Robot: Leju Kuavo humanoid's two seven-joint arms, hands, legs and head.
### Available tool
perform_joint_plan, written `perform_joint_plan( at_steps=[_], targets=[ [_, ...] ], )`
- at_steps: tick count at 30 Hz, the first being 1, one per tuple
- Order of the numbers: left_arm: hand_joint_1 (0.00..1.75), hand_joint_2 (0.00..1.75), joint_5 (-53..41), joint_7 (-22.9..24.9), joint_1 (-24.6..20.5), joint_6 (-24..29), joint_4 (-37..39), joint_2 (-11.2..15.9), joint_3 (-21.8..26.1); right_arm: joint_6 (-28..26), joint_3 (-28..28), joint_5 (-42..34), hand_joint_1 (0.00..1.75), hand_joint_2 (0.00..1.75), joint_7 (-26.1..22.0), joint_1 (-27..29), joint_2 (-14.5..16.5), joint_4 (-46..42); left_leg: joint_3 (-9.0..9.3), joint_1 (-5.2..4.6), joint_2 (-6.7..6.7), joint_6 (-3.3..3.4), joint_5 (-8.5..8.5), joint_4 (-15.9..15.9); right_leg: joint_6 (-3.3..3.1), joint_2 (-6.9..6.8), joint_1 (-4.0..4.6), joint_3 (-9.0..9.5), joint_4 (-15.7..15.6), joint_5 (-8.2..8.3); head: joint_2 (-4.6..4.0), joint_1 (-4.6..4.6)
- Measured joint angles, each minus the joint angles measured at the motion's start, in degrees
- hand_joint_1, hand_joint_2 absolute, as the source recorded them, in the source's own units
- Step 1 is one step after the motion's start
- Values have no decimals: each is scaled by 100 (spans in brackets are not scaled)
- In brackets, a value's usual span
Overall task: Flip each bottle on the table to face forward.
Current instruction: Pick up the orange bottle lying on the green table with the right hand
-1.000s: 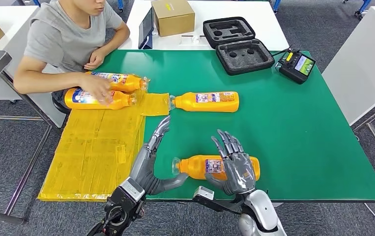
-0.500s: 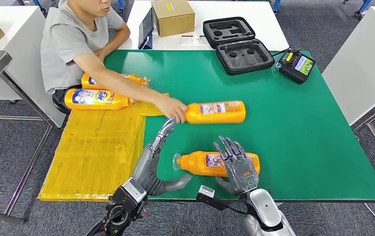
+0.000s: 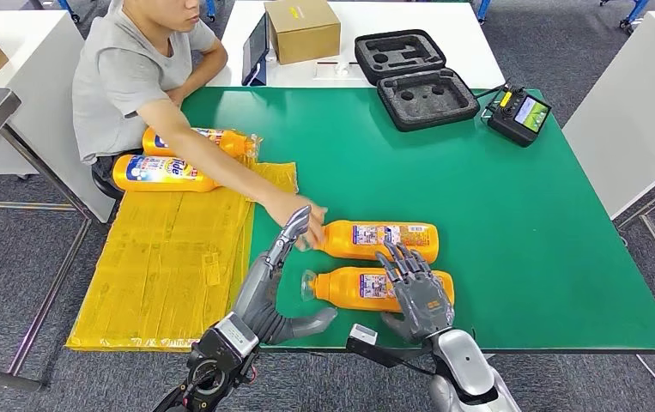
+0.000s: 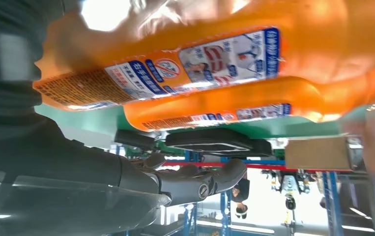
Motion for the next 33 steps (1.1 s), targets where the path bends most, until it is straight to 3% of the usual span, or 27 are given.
perform_joint_plan(
  at_steps=[9,33],
  targets=[
    [0,175,-26,0,-24,-189,2,-2,0,286,84,702,0,175,537,212,-73,-254,0,0,0,0,-1,0,0,0,0,-1,0,0,0,0],
    [0,175,-227,0,-19,-320,28,-54,47,444,110,808,0,175,931,457,-279,-532,0,0,3,1,-1,0,0,0,0,-1,0,0,0,0]
  ],
)
